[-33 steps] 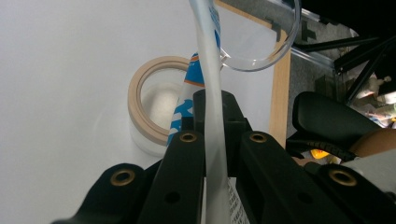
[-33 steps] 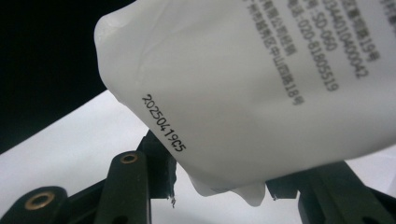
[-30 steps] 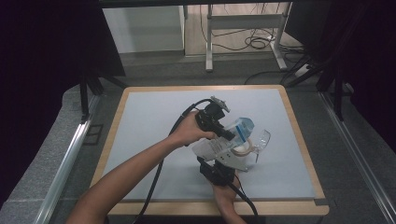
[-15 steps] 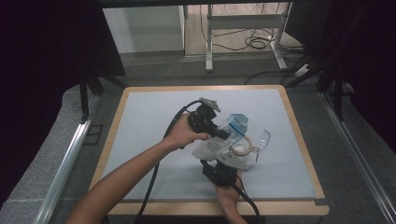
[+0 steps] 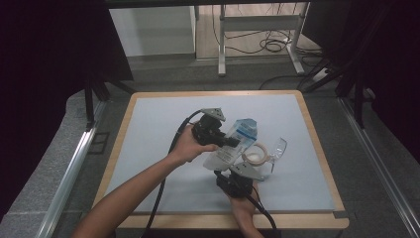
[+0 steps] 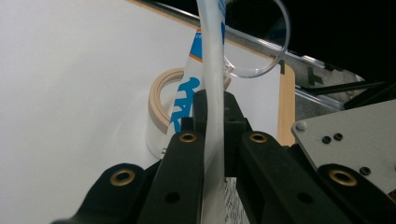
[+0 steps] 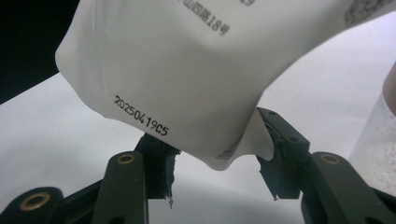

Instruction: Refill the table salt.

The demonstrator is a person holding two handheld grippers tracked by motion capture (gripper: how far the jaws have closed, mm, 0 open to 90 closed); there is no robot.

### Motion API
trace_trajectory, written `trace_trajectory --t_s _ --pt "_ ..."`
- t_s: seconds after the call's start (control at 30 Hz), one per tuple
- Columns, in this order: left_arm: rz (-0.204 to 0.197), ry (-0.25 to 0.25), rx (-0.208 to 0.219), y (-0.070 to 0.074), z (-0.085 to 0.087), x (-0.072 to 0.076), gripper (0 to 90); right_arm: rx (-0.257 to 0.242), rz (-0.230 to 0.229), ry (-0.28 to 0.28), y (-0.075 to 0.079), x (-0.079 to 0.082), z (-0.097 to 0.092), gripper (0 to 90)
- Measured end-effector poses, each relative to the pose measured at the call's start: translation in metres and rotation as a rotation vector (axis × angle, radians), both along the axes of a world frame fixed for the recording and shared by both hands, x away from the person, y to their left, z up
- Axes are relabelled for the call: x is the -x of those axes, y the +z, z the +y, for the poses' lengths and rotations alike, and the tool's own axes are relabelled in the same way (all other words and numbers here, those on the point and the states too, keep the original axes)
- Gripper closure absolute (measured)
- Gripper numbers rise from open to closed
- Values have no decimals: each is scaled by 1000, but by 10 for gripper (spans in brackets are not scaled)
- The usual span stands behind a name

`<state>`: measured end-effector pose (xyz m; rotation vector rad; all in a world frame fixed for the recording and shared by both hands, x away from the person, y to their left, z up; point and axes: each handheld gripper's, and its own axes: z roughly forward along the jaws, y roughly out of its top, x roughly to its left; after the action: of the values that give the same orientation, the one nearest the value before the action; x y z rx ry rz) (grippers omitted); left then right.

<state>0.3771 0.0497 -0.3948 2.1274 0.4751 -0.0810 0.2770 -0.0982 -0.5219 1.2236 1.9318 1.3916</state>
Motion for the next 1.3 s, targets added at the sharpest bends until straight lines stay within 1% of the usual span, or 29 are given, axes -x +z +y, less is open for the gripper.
trace_trajectory --t_s 0.13,0.23,0.3,0.4,0.47,0.63,0.7,0.87,0.93,1.03,1.1,1.2,1.3 --pt "-29 12 15 2 5 4 895 0 -8 13 1 0 1 500" --pt "-44 39 46 1 11 8 896 4 -10 24 1 0 2 485" --pt "-56 60 65 2 16 10 896 3 -1 29 1 1 3 477" --pt "-68 85 92 3 26 11 896 3 2 34 0 2 3 467" --pt "-68 103 116 3 34 12 897 0 0 39 1 2 3 456" --pt "-91 172 155 1 52 16 897 7 6 61 2 4 5 419" --pt "-85 192 176 -2 61 16 897 11 8 69 1 5 6 409" --pt "-93 259 190 -9 83 13 897 19 16 83 1 5 5 398" --pt "-90 298 206 -14 93 12 896 19 16 81 1 5 4 397" --pt "-90 332 213 -21 105 10 897 17 18 77 2 5 0 396" --pt "-80 352 224 -25 113 8 897 16 20 74 2 5 -2 395" --pt "-76 395 231 -31 125 5 897 12 21 71 2 4 -5 395" --pt "-103 450 222 -36 137 2 897 13 25 70 1 4 -6 395"
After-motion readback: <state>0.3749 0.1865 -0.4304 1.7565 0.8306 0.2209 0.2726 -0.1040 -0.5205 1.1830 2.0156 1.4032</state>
